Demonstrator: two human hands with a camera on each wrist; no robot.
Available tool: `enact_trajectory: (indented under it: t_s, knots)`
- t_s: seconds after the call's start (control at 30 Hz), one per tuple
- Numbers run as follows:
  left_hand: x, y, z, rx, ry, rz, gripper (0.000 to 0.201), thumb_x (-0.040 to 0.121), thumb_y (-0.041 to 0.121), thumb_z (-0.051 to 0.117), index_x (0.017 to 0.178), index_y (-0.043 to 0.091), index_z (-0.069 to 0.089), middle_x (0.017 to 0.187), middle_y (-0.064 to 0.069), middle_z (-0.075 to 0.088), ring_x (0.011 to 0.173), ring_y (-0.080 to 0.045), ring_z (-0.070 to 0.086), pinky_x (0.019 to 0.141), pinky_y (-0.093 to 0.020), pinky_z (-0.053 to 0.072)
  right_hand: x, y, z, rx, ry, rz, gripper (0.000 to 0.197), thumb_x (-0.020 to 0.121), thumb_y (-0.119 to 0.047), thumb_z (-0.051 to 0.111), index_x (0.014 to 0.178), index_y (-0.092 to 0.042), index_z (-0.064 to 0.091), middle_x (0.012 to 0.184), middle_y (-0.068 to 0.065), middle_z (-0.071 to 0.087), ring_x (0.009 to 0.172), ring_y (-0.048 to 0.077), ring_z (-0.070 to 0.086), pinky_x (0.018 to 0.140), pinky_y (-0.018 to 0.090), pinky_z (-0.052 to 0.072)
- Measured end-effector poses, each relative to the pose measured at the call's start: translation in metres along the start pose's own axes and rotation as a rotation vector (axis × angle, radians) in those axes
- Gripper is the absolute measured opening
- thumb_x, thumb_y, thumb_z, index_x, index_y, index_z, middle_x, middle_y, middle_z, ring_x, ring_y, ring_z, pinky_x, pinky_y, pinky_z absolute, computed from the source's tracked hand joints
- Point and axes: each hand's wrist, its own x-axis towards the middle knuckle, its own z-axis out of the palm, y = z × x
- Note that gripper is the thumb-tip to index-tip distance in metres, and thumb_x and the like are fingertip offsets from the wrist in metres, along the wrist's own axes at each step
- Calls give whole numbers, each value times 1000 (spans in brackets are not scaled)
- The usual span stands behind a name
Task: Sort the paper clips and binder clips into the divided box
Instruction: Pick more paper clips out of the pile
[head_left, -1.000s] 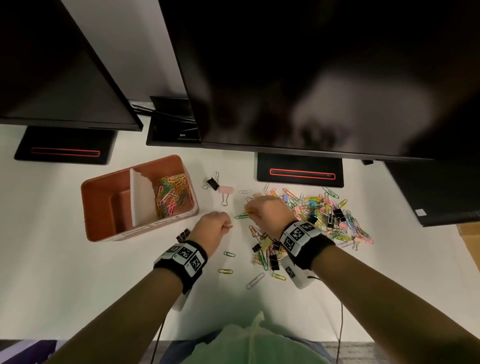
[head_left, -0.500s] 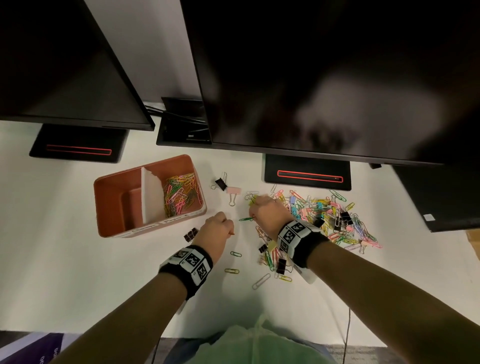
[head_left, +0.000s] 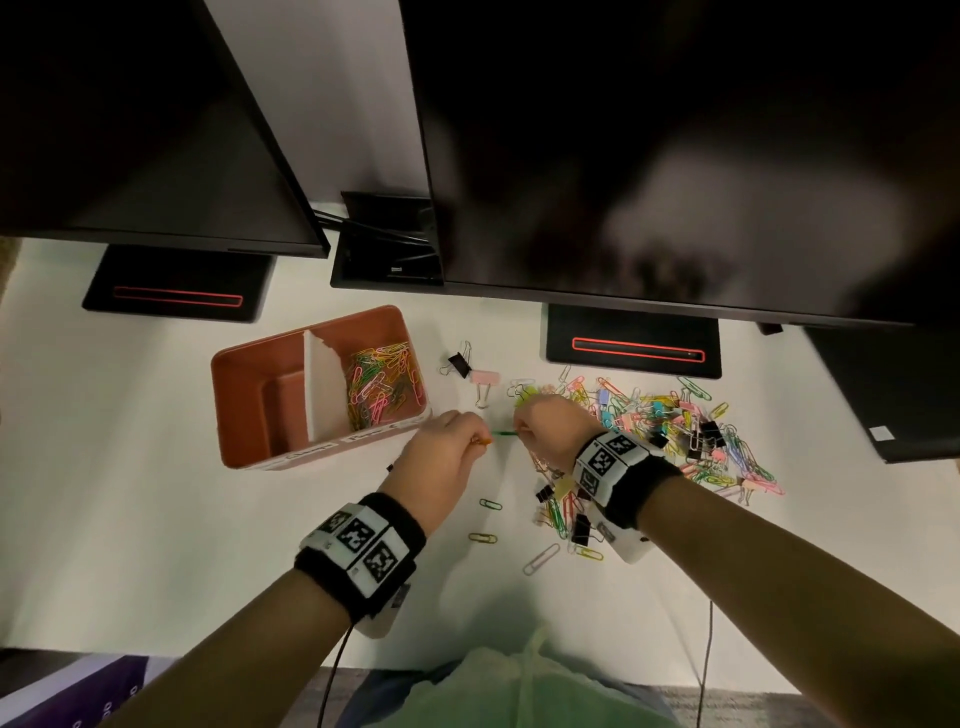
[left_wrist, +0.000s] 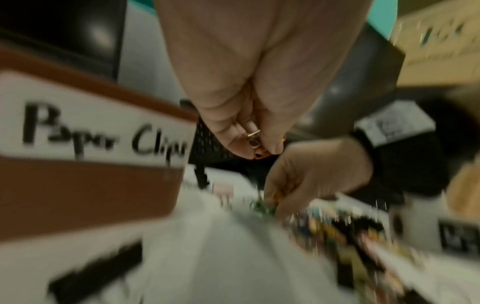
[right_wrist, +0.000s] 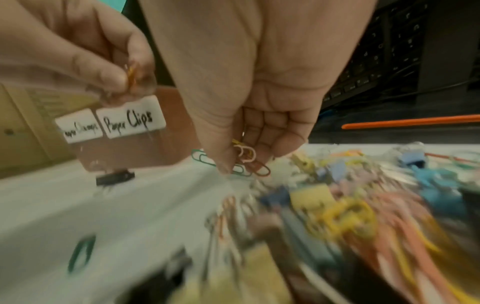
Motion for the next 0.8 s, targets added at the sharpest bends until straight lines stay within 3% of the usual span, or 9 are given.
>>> enact_trajectory:
  t_s: [0.07, 0.13, 0.23, 0.33, 0.47, 0.57, 0.63, 0.7, 0.8]
  knots:
    - [0, 4, -32, -44, 127, -4, 8, 86, 8, 60, 94, 11, 62, 87, 1, 60, 76, -10, 54, 70, -11, 41, -2, -12, -18, 80, 74, -28, 21, 92, -14, 46, 103, -8, 63, 104, 11, 61, 94, 28, 59, 85, 38, 51]
    - [2, -2, -63, -75, 226, -87, 10, 84, 9, 63, 93, 14, 63, 88, 3, 63, 76, -7, 57, 72, -8, 42, -2, -32, -42, 156, 181, -85, 21, 91, -15, 49, 104, -8, 64, 102, 12, 61, 92, 28, 60, 83, 38, 50]
    - [8, -23, -92, -21, 252, -250, 18, 81, 13, 67, 98, 16, 64, 95, 1, 66, 85, -9, 60, 81, -22, 48, 9, -72, -70, 250, 311, -169, 19, 91, -19, 54, 104, -10, 64, 99, 9, 61, 89, 22, 58, 81, 32, 49]
    - [13, -39, -104, 38, 201, -340, 30, 79, 14, 70, 108, 10, 62, 104, -7, 67, 93, -16, 61, 89, -30, 48, 28, -108, -79, 329, 344, -167, 21, 88, -23, 60, 107, -13, 62, 102, 6, 62, 90, 19, 58, 80, 28, 46]
    - [9, -34, -109, 189, 246, -248, 38, 82, 10, 66, 119, 7, 58, 119, -13, 60, 108, -26, 57, 98, -34, 42, 37, -119, -74, 433, 303, -142, 42, 85, -29, 64, 123, -16, 50, 113, 7, 62, 101, 21, 60, 88, 32, 49]
    - [-3, -21, -102, 83, 300, -91, 32, 81, 12, 68, 112, 11, 62, 109, -4, 59, 94, -16, 59, 90, -30, 48, 17, -93, -68, 470, 345, -159, 34, 89, -27, 59, 121, -18, 52, 111, 3, 63, 90, 15, 60, 84, 29, 49]
    - [-12, -13, -87, 6, 200, -16, 28, 81, 17, 69, 108, 16, 62, 102, 5, 55, 83, -4, 55, 79, -19, 48, -3, -63, -57, 425, 338, -153, 26, 91, -24, 56, 116, -19, 55, 98, -2, 65, 76, 11, 55, 78, 26, 48]
    - [-19, -8, -63, -32, 22, 41, 31, 80, 22, 69, 109, 19, 59, 101, 9, 50, 82, -2, 51, 75, -17, 46, -24, -32, -42, 346, 253, -97, 24, 90, -26, 57, 113, -22, 56, 88, -7, 61, 69, 9, 51, 76, 29, 50]
    - [-24, -6, -19, -9, -271, 37, 46, 79, 30, 70, 121, 24, 52, 112, 8, 46, 95, -4, 46, 86, -20, 41, -52, 4, -18, 217, 56, 7, 30, 86, -33, 62, 115, -26, 55, 91, -10, 56, 75, 9, 53, 80, 36, 53]
